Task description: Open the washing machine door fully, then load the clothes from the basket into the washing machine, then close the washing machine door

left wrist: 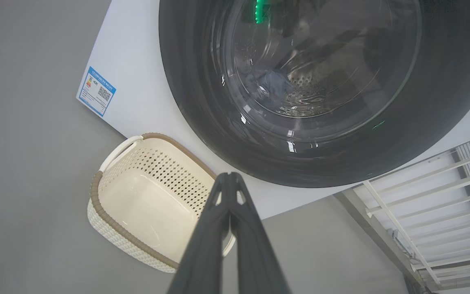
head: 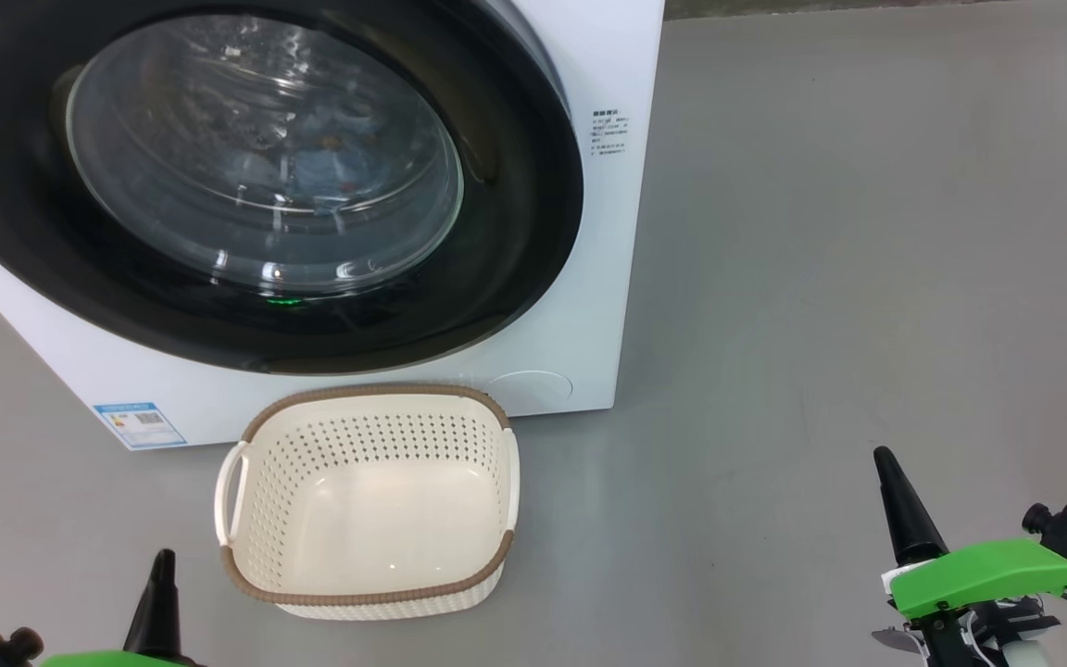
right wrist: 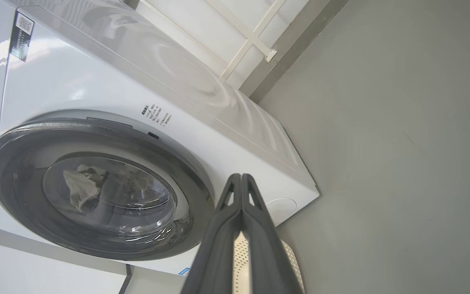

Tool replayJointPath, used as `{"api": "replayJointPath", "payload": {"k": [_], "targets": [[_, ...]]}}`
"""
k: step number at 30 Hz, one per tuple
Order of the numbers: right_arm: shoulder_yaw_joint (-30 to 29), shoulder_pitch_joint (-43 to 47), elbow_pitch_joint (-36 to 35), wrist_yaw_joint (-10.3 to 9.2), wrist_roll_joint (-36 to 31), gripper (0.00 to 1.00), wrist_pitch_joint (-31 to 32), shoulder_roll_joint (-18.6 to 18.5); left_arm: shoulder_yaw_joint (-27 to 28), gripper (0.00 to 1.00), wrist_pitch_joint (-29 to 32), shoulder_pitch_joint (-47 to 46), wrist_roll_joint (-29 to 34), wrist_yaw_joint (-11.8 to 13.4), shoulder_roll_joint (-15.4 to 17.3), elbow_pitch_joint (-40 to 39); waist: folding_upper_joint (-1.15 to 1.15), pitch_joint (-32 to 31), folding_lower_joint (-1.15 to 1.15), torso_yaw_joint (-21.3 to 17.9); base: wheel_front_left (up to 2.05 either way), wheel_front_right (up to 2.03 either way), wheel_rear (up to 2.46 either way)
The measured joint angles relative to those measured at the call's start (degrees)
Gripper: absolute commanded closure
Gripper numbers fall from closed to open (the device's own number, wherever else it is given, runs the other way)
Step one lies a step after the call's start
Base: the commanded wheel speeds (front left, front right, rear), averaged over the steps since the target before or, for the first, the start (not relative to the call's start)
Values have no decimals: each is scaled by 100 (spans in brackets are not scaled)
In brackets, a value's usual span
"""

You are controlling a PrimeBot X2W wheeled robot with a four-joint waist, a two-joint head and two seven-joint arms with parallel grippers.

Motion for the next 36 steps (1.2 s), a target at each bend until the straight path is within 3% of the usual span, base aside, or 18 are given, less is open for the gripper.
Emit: {"api": "replayJointPath", "payload": {"k": [36], "targets": [[-354,175,-330,-1,1833,100,601,166,87,100,587,-130,-1963,0,-135,-3,0,-169,0,47,0,0,0]]}}
